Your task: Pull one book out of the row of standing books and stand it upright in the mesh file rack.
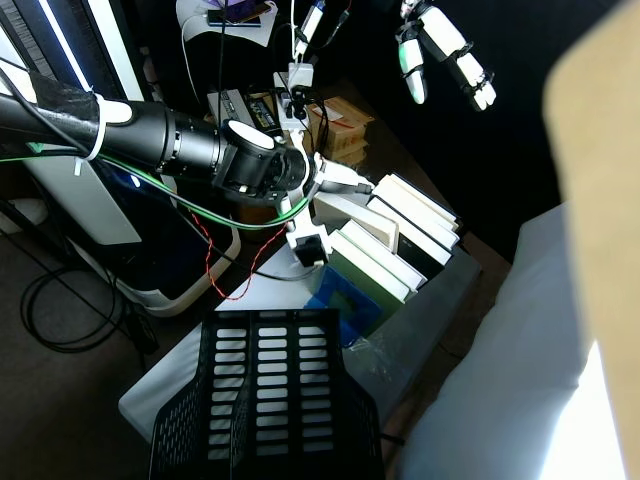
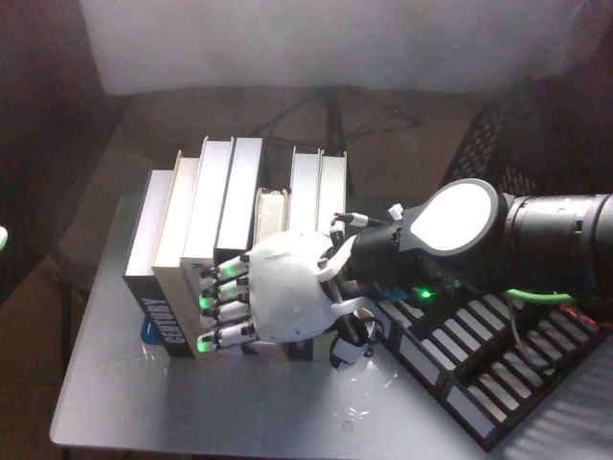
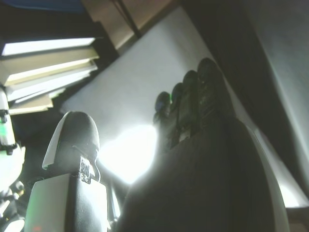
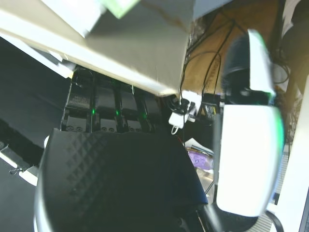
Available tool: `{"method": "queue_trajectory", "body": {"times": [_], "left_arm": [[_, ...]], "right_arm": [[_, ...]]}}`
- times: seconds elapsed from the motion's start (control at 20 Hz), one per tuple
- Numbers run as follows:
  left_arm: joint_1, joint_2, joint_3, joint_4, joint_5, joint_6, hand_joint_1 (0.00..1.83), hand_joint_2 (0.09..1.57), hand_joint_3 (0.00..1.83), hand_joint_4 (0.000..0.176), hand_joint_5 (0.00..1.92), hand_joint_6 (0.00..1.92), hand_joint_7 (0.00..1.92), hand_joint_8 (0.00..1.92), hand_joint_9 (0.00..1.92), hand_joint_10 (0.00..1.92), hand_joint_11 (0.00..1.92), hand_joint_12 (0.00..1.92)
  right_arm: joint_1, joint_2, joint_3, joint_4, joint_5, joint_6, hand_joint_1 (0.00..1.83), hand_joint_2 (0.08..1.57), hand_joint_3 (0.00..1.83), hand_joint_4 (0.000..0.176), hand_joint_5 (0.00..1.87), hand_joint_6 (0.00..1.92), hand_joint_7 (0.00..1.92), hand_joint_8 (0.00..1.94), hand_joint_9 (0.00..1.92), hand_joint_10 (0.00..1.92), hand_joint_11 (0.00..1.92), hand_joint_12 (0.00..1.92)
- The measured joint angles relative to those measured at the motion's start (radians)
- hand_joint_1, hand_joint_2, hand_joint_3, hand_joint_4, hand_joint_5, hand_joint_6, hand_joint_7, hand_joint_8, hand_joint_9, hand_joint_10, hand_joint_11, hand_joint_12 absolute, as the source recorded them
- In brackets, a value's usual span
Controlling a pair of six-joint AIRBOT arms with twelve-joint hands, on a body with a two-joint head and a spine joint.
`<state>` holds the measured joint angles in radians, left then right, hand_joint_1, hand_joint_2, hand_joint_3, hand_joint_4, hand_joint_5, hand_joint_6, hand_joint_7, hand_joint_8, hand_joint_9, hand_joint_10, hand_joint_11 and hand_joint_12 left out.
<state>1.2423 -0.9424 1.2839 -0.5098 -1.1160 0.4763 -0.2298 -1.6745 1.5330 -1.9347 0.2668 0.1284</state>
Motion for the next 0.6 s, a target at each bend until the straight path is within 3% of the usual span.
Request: {"method": "queue_trajectory", "body": {"times": [0.15, 0.2, 0.3, 0.35, 0.4, 0.45, 0.5, 0.55, 0.6], "left_arm": [[0.003, 0.006, -0.003, 0.001, -0.003, 0.0, 0.66, 1.31, 0.0, 0.007, 0.1, 0.0, 0.0, 0.0, 0.0, 0.0, 0.0, 0.0], [0.005, 0.01, -0.003, 0.001, -0.005, 0.0, 0.65, 1.31, 0.0, 0.011, 0.09, 0.0, 0.0, 0.0, 0.0, 0.0, 0.0, 0.0], [0.011, 0.012, -0.005, -0.005, -0.009, 0.0, 0.71, 1.33, 0.0, 0.007, 0.09, 0.0, 0.0, 0.0, 0.0, 0.0, 0.0, 0.0], [0.016, 0.012, -0.007, -0.005, -0.013, 0.0, 0.74, 1.33, 0.0, 0.003, 0.1, 0.01, 0.0, 0.0, 0.0, 0.0, 0.0, 0.0], [0.02, 0.012, -0.008, -0.001, -0.018, -0.002, 0.76, 1.32, 0.0, 0.0, 0.11, 0.01, 0.0, 0.0, 0.0, 0.0, 0.0, 0.0], [0.02, 0.012, -0.008, -0.003, -0.017, -0.001, 0.74, 1.32, 0.0, 0.008, 0.1, 0.0, 0.0, 0.0, 0.0, 0.0, 0.0, 0.0], [0.02, 0.013, -0.008, -0.006, -0.019, -0.001, 0.71, 1.33, 0.0, 0.003, 0.1, 0.0, 0.0, 0.0, 0.0, 0.0, 0.0, 0.0], [0.02, 0.014, -0.008, -0.007, -0.022, -0.001, 0.71, 1.33, 0.0, 0.001, 0.11, 0.0, 0.0, 0.0, 0.0, 0.0, 0.0, 0.0], [0.02, 0.015, -0.008, -0.006, -0.022, -0.001, 0.68, 1.33, 0.01, 0.001, 0.11, 0.0, 0.0, 0.0, 0.0, 0.0, 0.0, 0.0]], "right_arm": [[-0.003, -0.006, 0.004, -0.013, -0.004, -0.001, 0.98, 0.94, 0.01, 0.012, 0.0, 0.0, 0.0, 0.0, 0.0, 0.0, 0.0, 0.0], [-0.006, -0.008, 0.005, -0.014, -0.004, 0.0, 1.0, 0.94, 0.0, 0.005, 0.09, 0.0, 0.09, 0.0, 0.07, 0.0, 0.0, 0.21], [-0.014, -0.014, 0.005, -0.027, -0.006, 0.002, 1.12, 0.97, 0.0, 0.0, 0.37, 0.05, 0.45, 0.03, 0.35, 0.08, 0.0, 0.88], [-0.018, -0.023, 0.007, -0.035, -0.005, 0.002, 1.19, 1.02, 0.01, 0.0, 0.49, 0.07, 0.6, 0.03, 0.46, 0.19, 0.0, 1.1], [-0.023, -0.028, 0.007, -0.04, -0.005, 0.002, 1.26, 1.08, 0.01, 0.0, 0.64, 0.13, 0.77, 0.06, 0.57, 0.5, 0.0, 1.49], [-0.025, -0.028, 0.007, -0.041, -0.003, 0.002, 1.27, 1.14, 0.02, 0.0, 0.71, 0.18, 0.88, 0.09, 0.61, 0.78, 0.04, 1.72], [-0.025, -0.03, 0.013, -0.041, -0.001, 0.002, 1.33, 1.15, 0.01, 0.0, 0.8, 1.0, 0.94, 0.74, 0.81, 1.23, 0.38, 1.77], [-0.026, -0.03, 0.017, -0.045, 0.001, 0.001, 1.27, 1.13, 0.0, 0.0, 0.94, 0.9, 0.98, 1.15, 0.95, 1.52, 0.73, 1.89], [-0.029, -0.034, 0.02, -0.043, 0.0, 0.002, 1.35, 1.13, 0.0, 0.0, 0.95, 0.99, 0.99, 1.08, 0.84, 1.39, 0.66, 1.91]]}}
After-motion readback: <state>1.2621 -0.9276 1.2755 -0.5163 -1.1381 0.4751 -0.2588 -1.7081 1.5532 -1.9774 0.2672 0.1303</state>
